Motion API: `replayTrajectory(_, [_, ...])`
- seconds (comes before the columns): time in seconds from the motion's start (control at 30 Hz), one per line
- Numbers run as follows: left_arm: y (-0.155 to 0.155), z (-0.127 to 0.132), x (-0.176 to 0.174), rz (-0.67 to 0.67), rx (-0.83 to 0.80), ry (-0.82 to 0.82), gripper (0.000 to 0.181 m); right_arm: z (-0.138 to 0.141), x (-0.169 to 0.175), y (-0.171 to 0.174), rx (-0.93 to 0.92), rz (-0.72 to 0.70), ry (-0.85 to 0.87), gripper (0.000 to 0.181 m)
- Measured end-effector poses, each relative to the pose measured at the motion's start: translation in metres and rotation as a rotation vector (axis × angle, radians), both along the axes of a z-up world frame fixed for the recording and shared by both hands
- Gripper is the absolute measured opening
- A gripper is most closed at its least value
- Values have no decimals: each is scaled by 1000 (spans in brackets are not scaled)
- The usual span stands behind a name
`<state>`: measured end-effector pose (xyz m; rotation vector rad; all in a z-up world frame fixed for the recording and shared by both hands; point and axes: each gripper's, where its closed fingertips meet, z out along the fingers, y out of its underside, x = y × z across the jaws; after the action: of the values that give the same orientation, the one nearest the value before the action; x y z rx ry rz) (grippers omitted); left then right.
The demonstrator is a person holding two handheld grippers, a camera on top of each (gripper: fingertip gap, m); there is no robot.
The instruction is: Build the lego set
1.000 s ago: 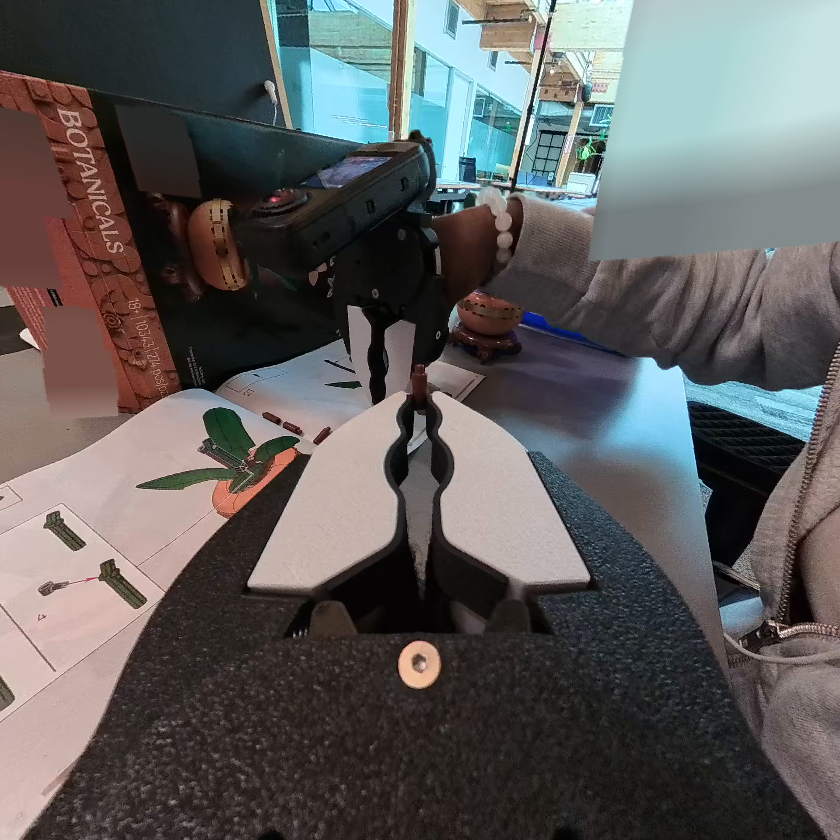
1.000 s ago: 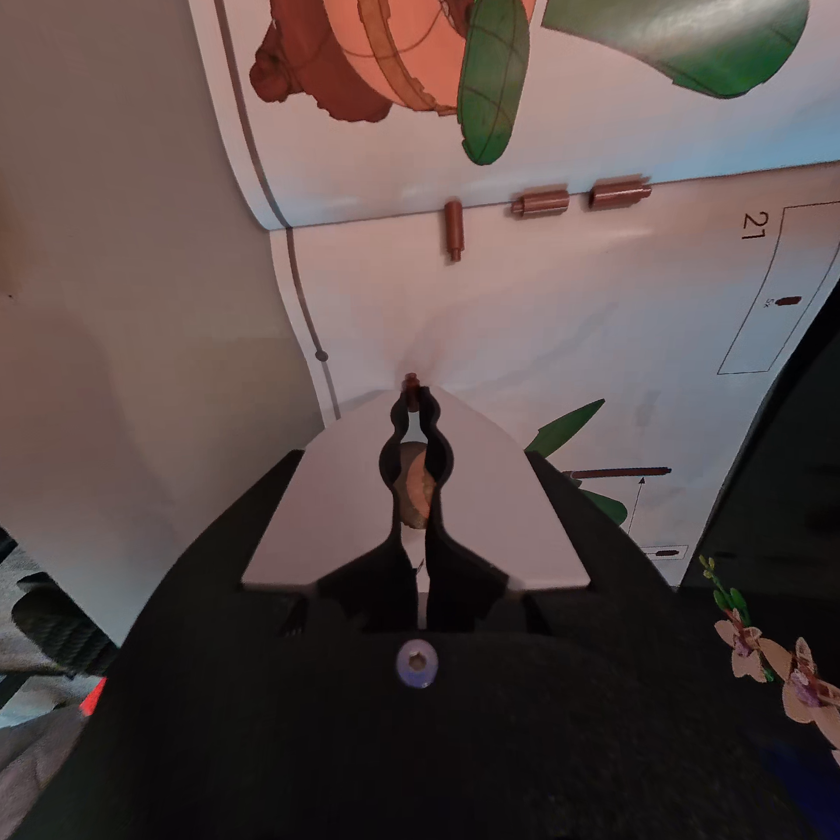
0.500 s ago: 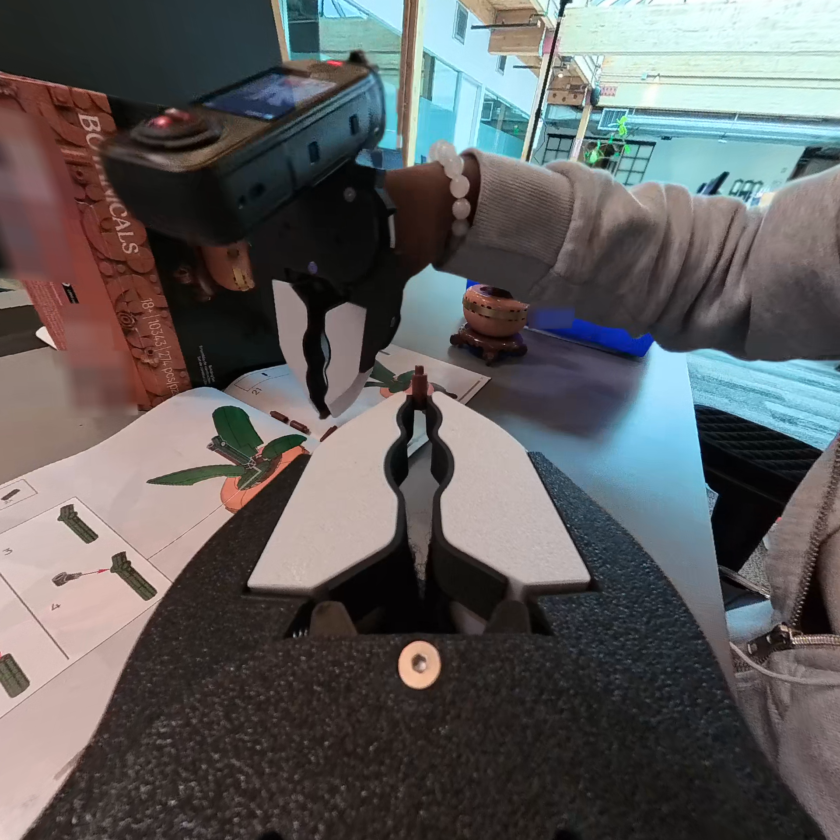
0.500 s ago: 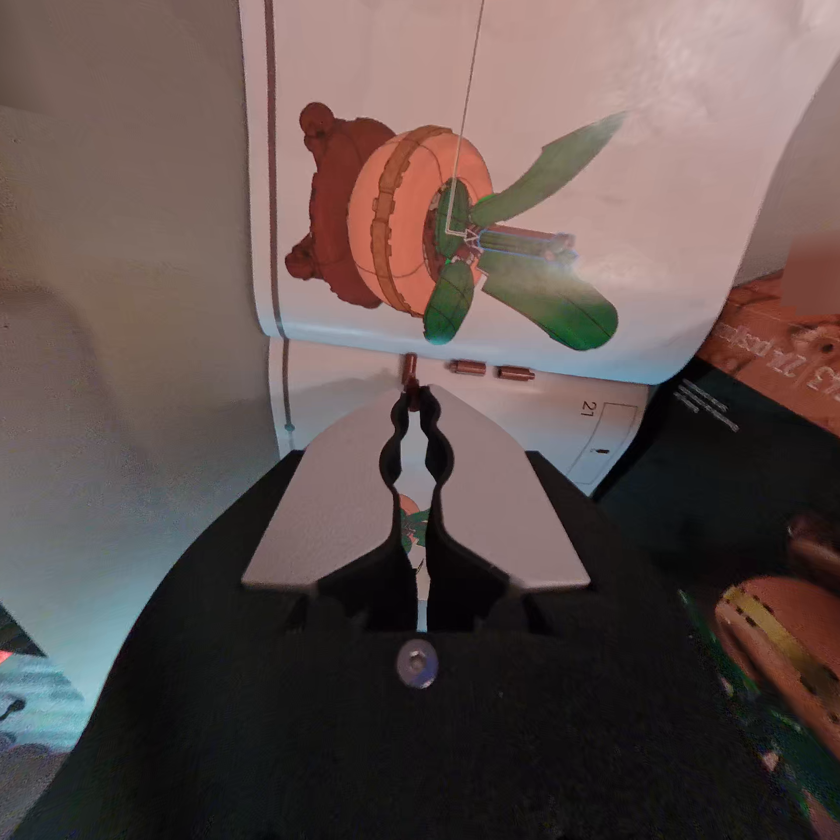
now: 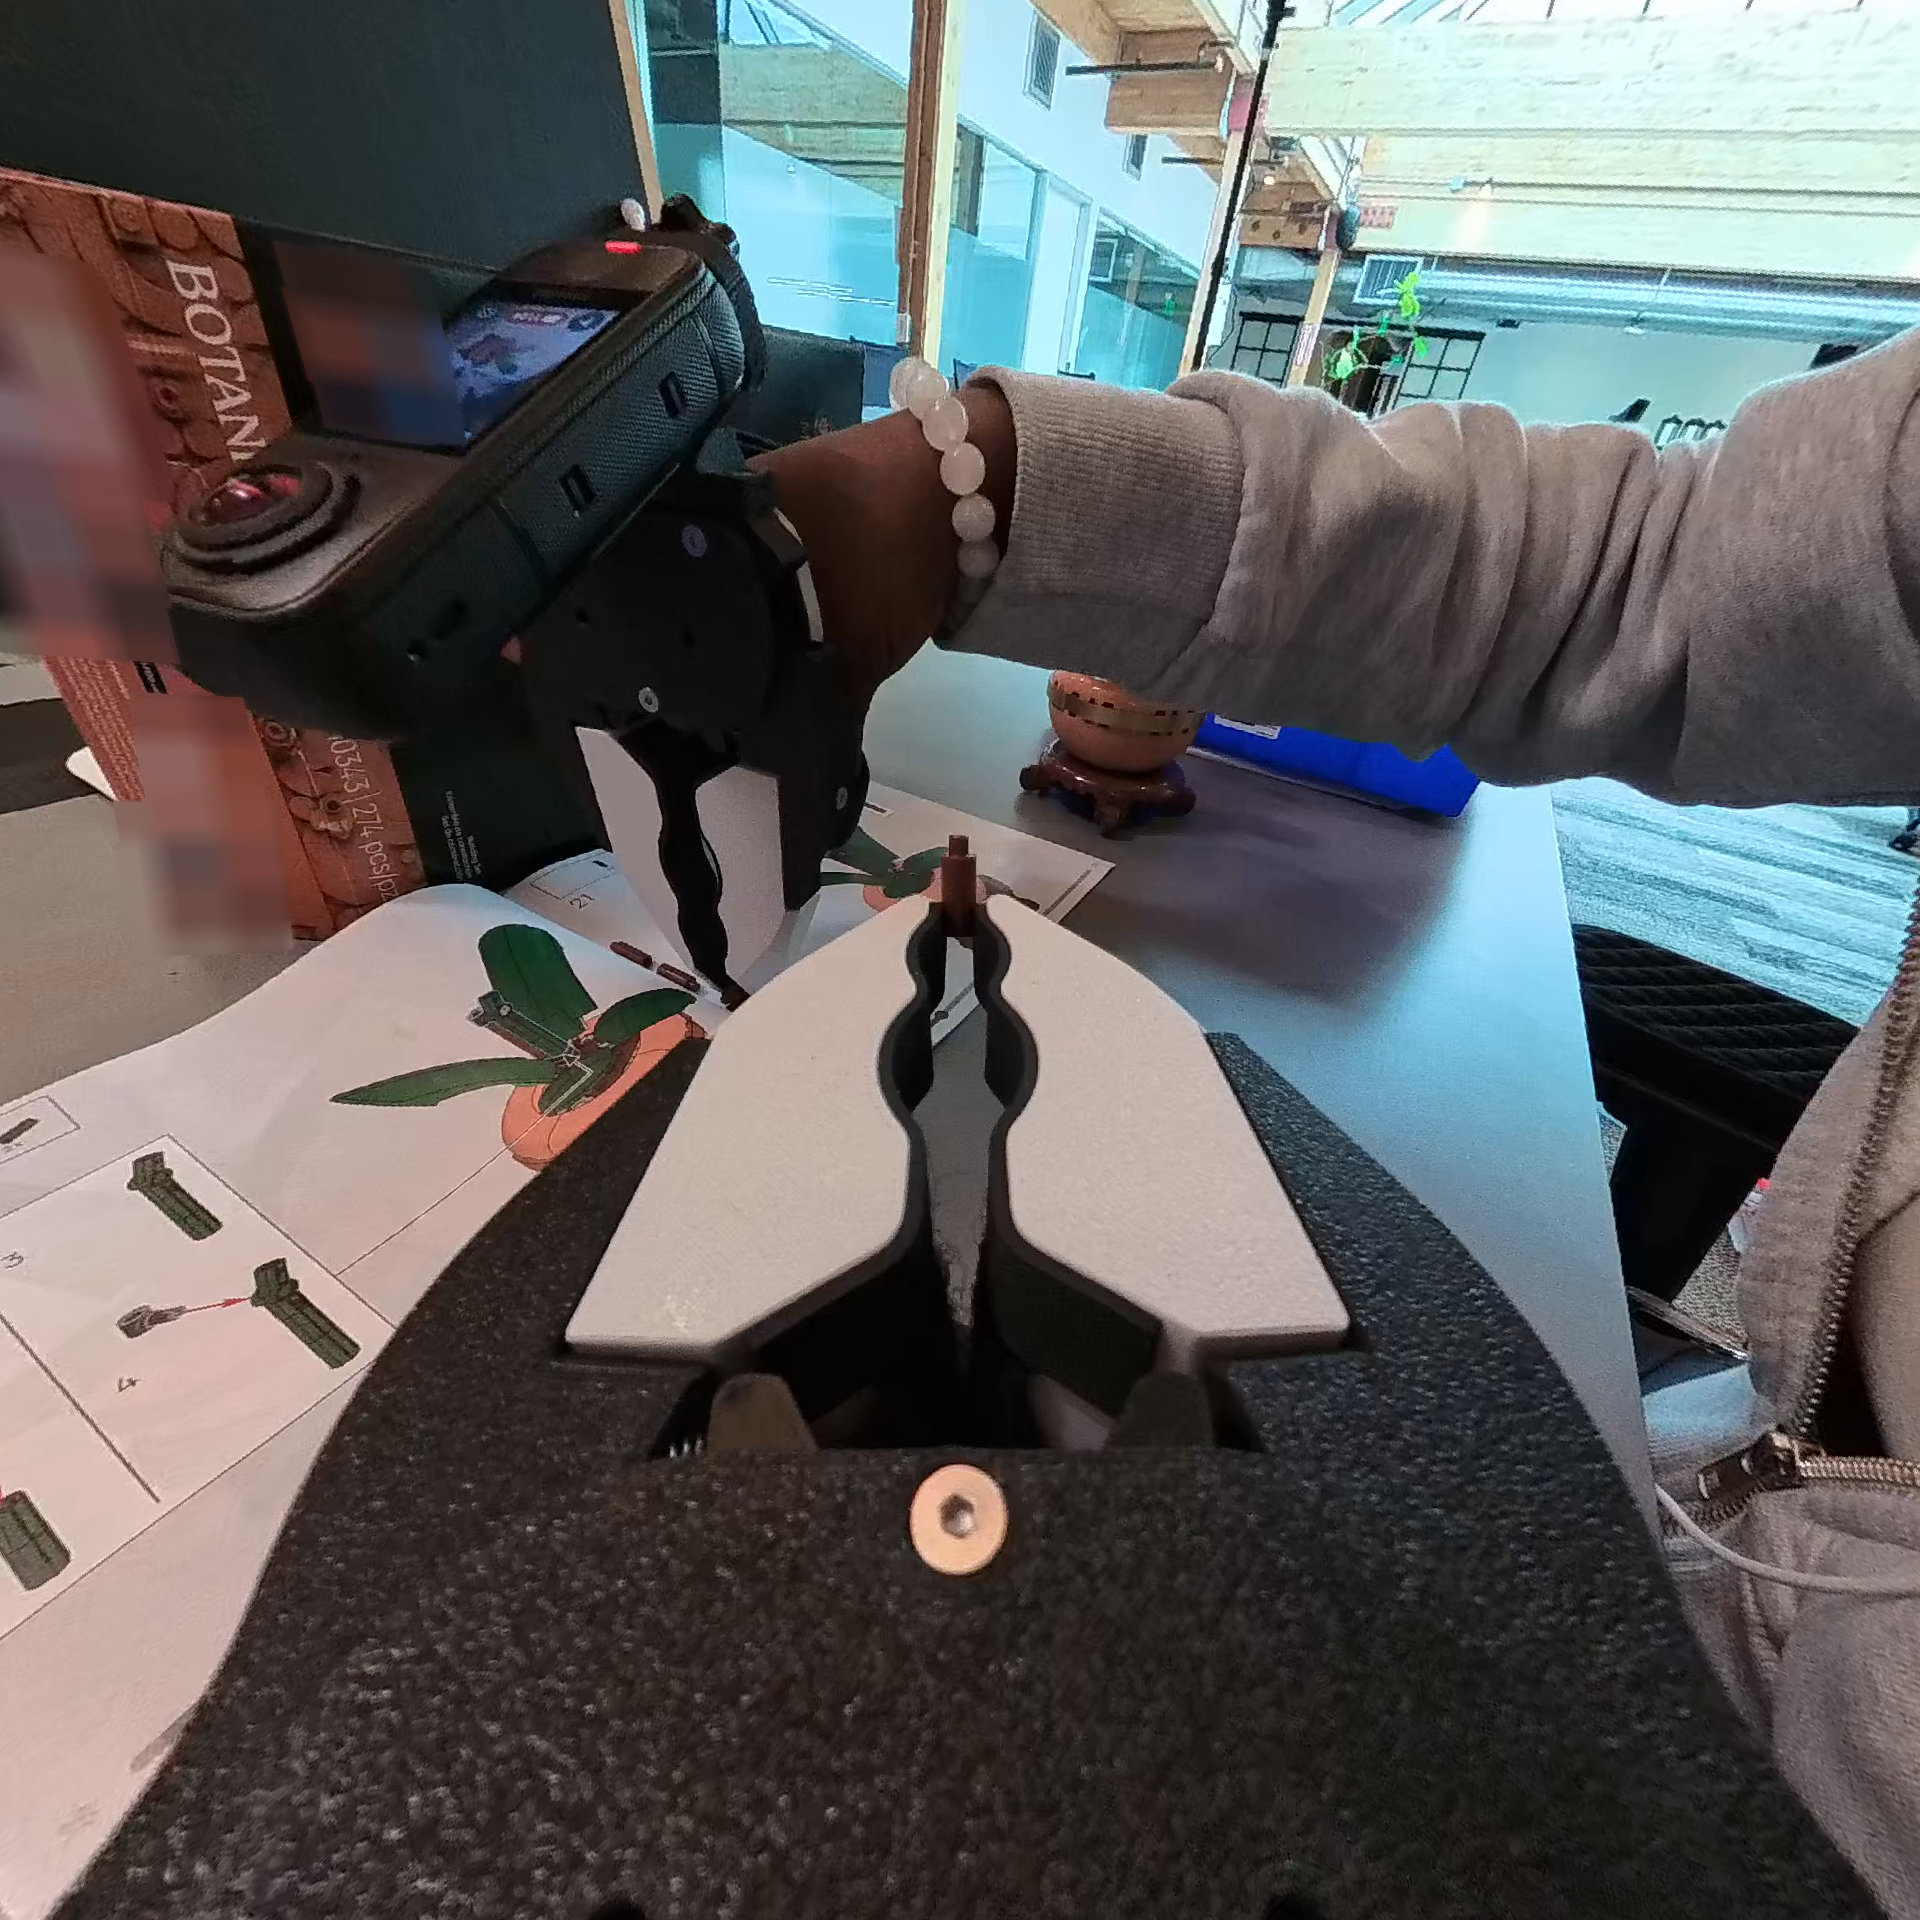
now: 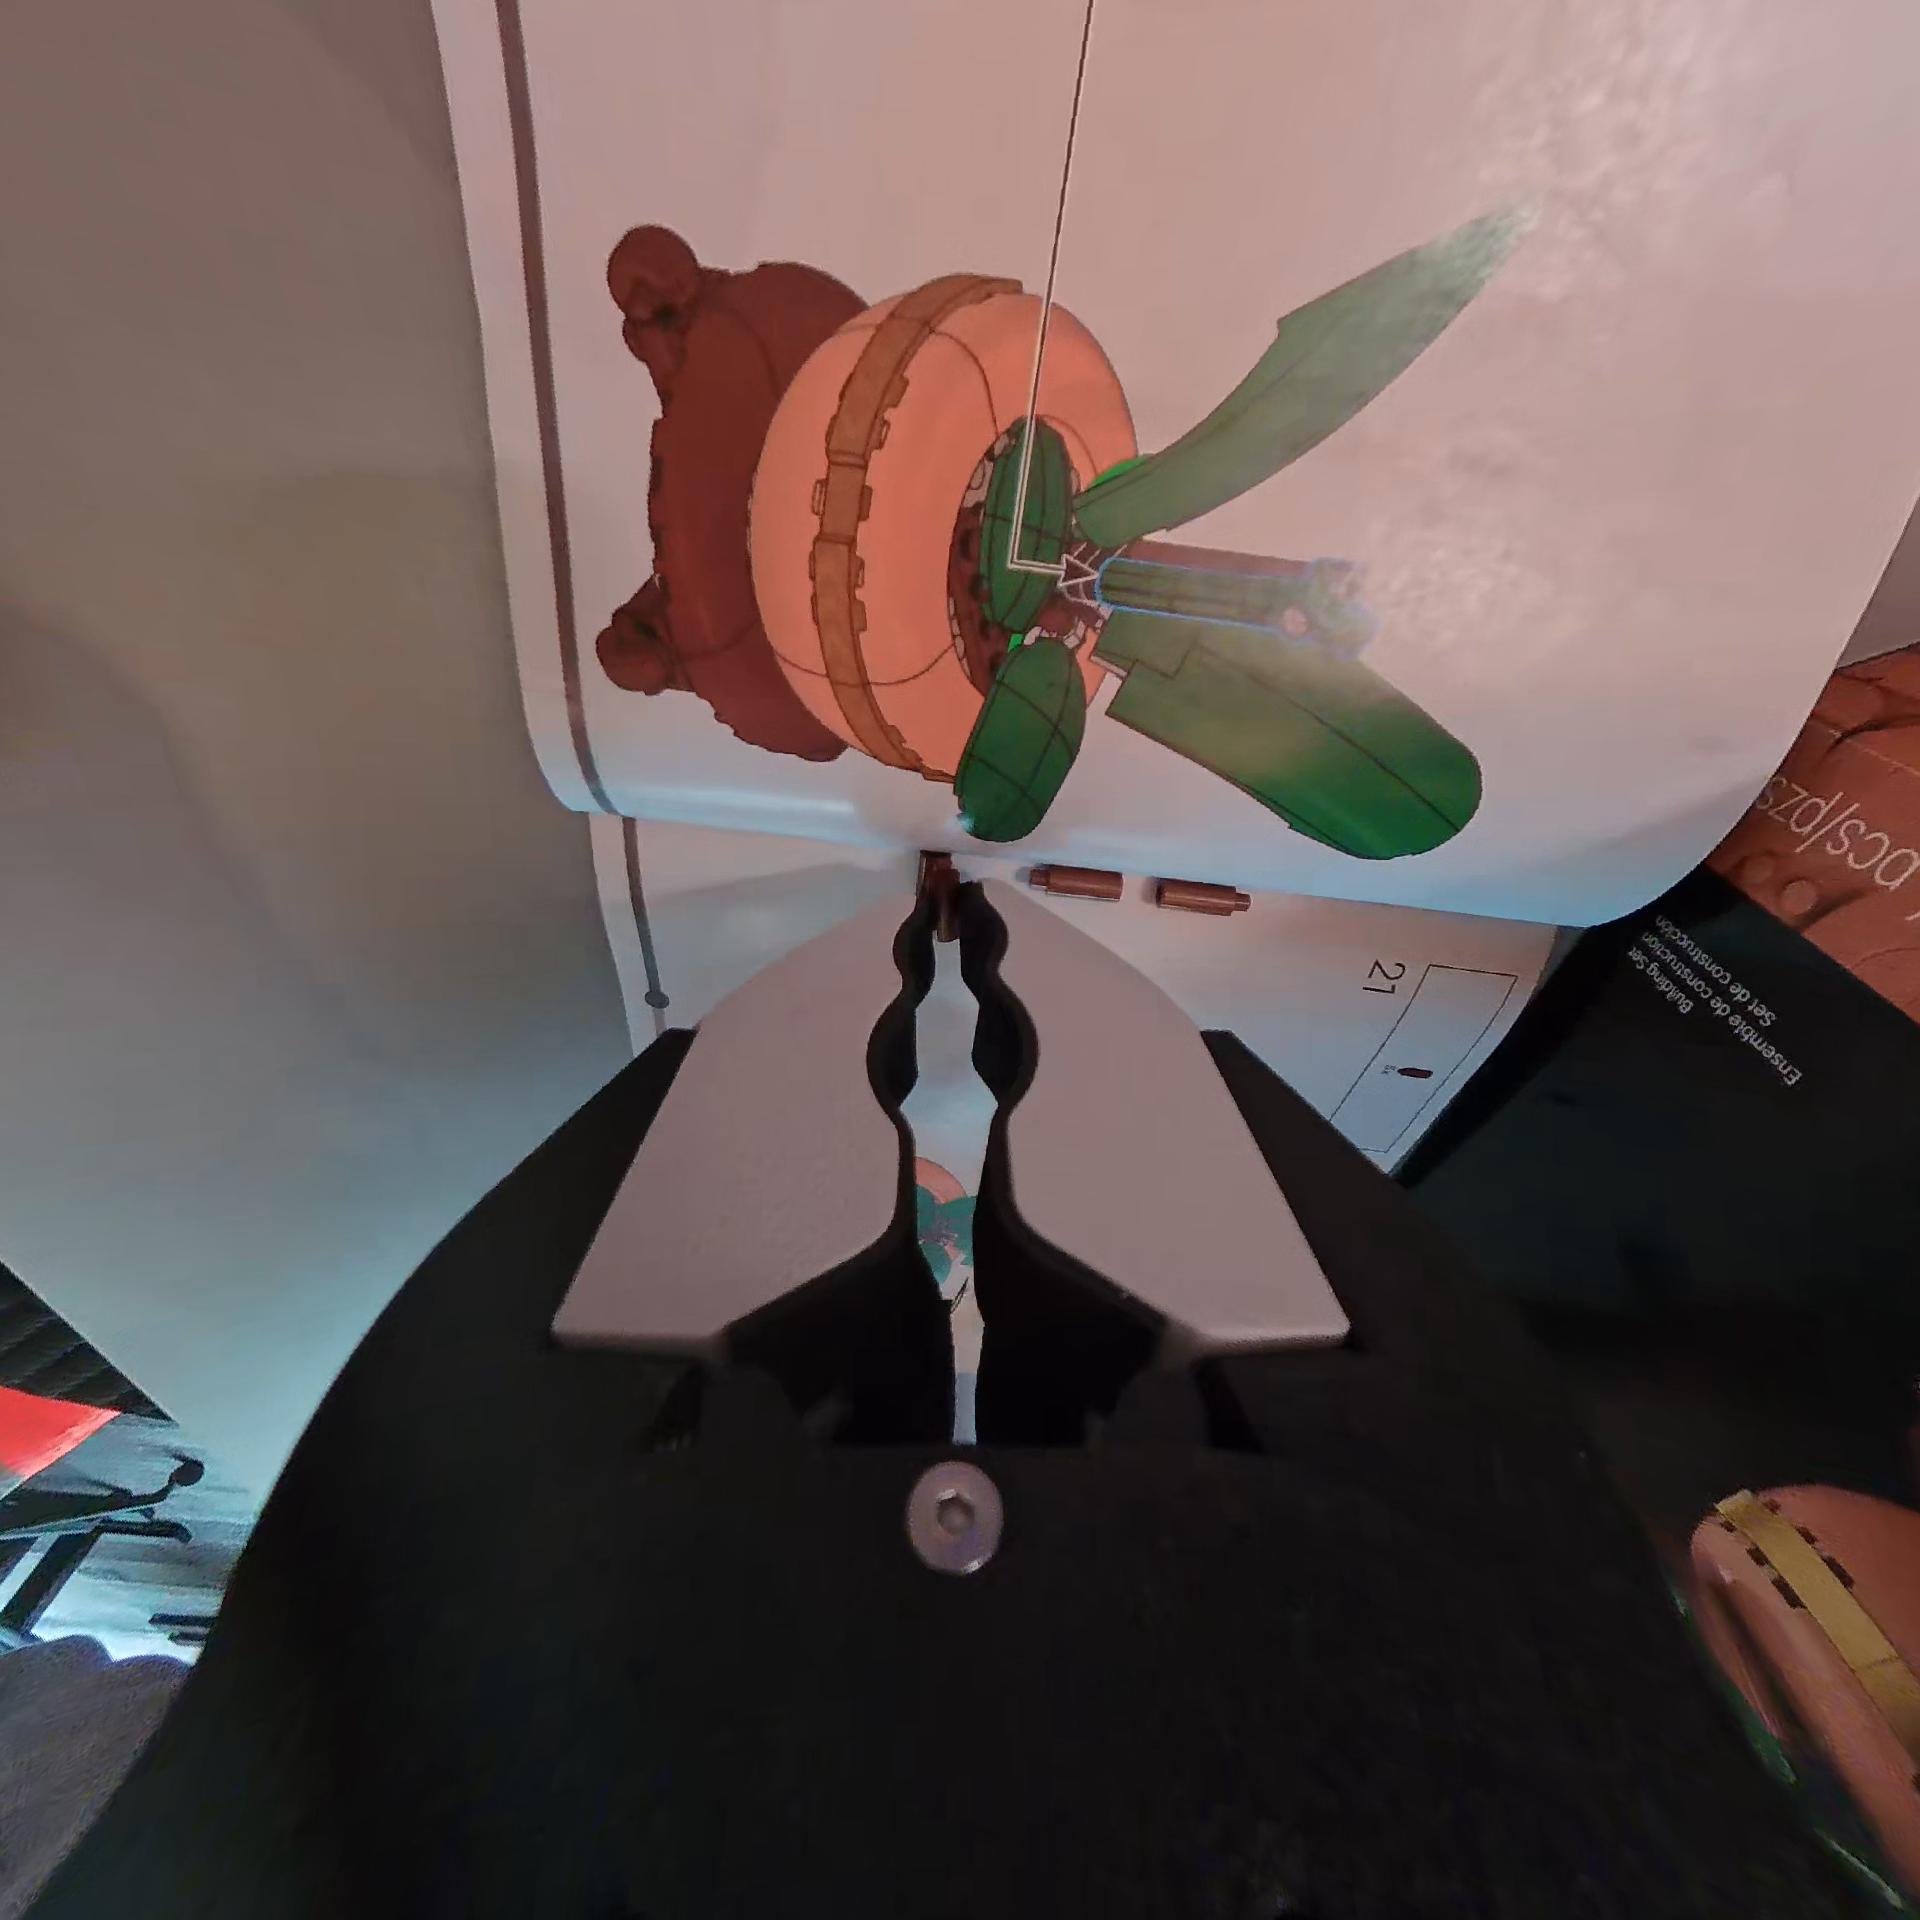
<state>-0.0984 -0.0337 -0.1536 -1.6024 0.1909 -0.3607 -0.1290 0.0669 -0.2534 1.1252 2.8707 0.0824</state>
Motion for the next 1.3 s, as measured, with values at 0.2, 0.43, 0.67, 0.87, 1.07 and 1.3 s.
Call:
replayTrajectory(0.2, [0, -1, 0, 0, -3, 1, 3, -4, 3, -6, -37, 2, 8, 5])
replayTrajectory(0.43, [1, -1, 0, 0, -6, 3, 4, 0, 4, -7, -160, -70, 81, 5])
replayTrajectory(0.67, [1, -3, 0, 2, -15, 6, 4, 8, 9, -12, -355, -184, 230, 5])
replayTrajectory(0.87, [2, -4, -1, 8, -21, 12, 4, -3, 16, -8, -372, -221, 262, 5])
replayTrajectory(1.07, [2, -5, -1, 8, -24, 12, 4, -3, 16, -7, -378, -230, 280, 5])
replayTrajectory(1.3, [2, -5, -1, 6, -26, 11, 3, -3, 17, -6, -398, -256, 287, 5])
